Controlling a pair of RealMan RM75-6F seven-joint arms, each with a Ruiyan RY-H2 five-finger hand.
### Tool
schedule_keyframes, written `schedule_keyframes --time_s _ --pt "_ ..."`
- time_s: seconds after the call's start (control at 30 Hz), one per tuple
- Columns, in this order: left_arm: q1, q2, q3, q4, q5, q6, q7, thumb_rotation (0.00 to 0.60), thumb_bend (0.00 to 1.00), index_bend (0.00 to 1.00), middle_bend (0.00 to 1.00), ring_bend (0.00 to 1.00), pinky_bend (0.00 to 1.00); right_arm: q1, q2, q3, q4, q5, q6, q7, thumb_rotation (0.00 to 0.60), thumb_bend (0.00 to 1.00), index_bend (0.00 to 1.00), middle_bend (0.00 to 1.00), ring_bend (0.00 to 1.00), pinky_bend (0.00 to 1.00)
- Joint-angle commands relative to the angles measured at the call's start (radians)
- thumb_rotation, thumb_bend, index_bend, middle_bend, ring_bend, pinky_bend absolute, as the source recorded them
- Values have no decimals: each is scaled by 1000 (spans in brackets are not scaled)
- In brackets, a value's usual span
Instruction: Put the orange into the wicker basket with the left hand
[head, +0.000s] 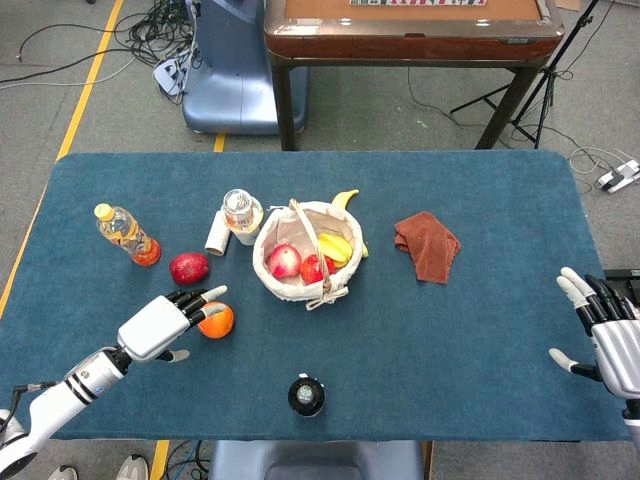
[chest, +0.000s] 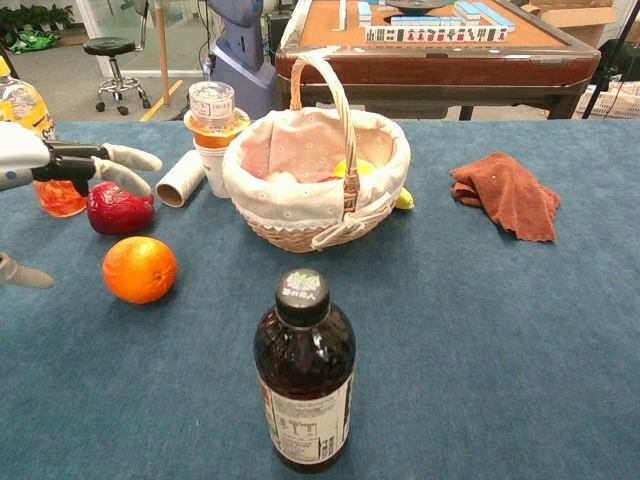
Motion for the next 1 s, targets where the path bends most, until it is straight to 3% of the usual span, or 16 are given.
schedule_keyframes --time_s 0.03,0.4,0.7,1.0 --pt "-41 -39 5 47 17 -25 1 600 96 211 39 144 288 0 1 0 -3 0 -1 -3 600 19 58 95 28 104" --pt "-135 -151 10 180 -31 -124 19 600 96 217 39 144 288 2 4 1 -13 5 -9 -14 600 19 58 95 28 103" --pt "-169 -188 23 220 -84 -182 67 600 96 218 43 144 289 -4 3 1 -1 12 -6 -2 600 19 58 95 28 104" --pt "-178 -225 35 258 -116 -181 98 600 96 355 179 208 381 -8 4 0 9 10 0 11 600 19 58 96 28 104"
